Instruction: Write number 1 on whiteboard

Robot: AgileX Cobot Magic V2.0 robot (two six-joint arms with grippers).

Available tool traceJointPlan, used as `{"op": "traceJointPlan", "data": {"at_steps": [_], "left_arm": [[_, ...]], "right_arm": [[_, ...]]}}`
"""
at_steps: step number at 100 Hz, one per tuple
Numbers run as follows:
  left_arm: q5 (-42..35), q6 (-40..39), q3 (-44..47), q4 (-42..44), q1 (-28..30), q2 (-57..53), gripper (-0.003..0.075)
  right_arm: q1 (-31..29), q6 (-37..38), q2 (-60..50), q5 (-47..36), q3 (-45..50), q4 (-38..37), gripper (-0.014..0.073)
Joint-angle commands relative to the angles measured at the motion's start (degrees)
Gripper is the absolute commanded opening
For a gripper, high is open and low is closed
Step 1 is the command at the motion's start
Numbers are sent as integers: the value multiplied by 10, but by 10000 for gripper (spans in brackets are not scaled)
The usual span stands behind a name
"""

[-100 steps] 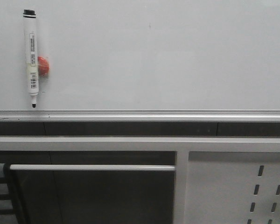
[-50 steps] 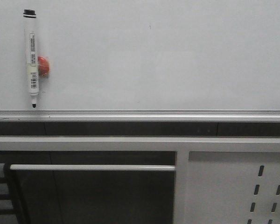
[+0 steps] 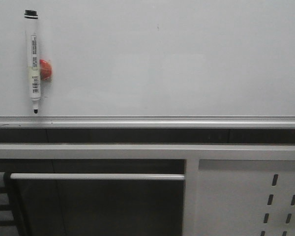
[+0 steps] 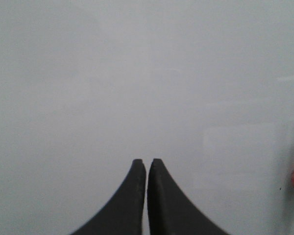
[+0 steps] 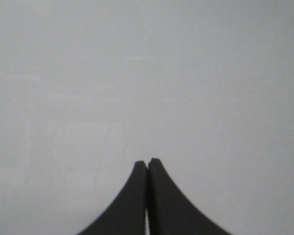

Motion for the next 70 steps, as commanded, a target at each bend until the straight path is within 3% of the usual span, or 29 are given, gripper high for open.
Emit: {"op": "traceJointPlan", "data": {"at_steps": [1,13,23,35,59,70], "left_arm": [[-67,-5,13,-64,0,-14,-18],[-123,-5,13,-102,0,-14,-18],[-150,-10,11,-114,0,-14,-18],[-181,-112,11,-134,0,-14,-18],[-198,-119,10,-123,0,-14,-18],[-148,-128,-7,-100,0,-13,-18]], "right_arm": [[-2,-5,-12,-82,16,-4,-74],[-2,15,-12,-95,16,1,-74],[-2,84,-12,-81,16,5,-74],[-2,197,-12,-69,16,30,-71],[-2,198,-12,-106,2,27,-71],[-2,198,-12,-56,-23,23,-71]]}}
